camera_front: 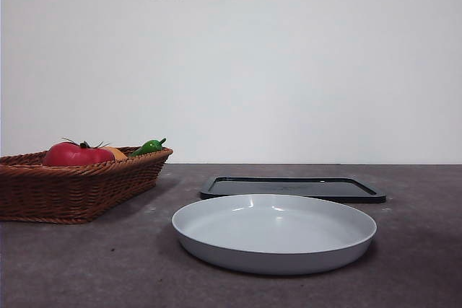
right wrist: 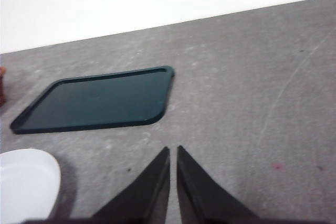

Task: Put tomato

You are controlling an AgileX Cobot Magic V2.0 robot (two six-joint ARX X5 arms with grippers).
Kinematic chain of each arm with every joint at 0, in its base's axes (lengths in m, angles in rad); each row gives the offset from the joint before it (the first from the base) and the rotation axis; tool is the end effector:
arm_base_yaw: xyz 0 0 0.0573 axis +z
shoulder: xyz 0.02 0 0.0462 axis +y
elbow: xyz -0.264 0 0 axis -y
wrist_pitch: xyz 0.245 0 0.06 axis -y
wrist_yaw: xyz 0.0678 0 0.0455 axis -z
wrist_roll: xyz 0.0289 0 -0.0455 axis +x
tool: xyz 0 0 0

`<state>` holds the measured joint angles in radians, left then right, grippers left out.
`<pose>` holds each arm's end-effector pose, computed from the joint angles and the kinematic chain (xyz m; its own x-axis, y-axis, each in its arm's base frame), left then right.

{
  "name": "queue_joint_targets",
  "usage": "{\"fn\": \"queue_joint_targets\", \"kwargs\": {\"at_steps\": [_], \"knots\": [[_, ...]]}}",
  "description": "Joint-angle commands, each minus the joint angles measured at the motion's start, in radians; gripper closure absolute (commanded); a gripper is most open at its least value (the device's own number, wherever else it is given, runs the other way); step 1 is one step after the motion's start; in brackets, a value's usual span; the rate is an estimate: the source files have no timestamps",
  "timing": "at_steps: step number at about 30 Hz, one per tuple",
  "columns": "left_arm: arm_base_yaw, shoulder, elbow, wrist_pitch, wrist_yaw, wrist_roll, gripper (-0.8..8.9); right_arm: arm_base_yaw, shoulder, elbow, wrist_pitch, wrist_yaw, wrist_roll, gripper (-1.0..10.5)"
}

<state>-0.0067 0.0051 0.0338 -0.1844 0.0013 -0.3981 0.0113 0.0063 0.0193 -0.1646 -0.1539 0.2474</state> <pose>0.0947 -0.0007 0.1569 0.9879 -0.0079 -0.1551 -0.0528 0.9222 -0.3832 0.0954 0.0055 0.1538 0.9751 0.1643 -0.1492 -0.1208 0.9568 0.2645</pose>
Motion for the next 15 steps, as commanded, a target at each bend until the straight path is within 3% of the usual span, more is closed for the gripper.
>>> {"fn": "queue_joint_targets", "kwargs": {"at_steps": [1,7,15], "knots": [[0.001,-0.002,0.027,-0.012,0.021,-0.042,8.04,0.000,-0.003,0.034,0.006,-0.004,0.047,9.3],[0.000,0.010,0.126,-0.057,0.097,-0.093,8.04,0.000,0.005,0.119,-0.011,-0.003,0.082,9.3],[0.000,0.096,0.299,-0.179,0.122,-0.027,8.03,0.000,0.091,0.309,-0.121,-0.030,0.077,9.3]]}}
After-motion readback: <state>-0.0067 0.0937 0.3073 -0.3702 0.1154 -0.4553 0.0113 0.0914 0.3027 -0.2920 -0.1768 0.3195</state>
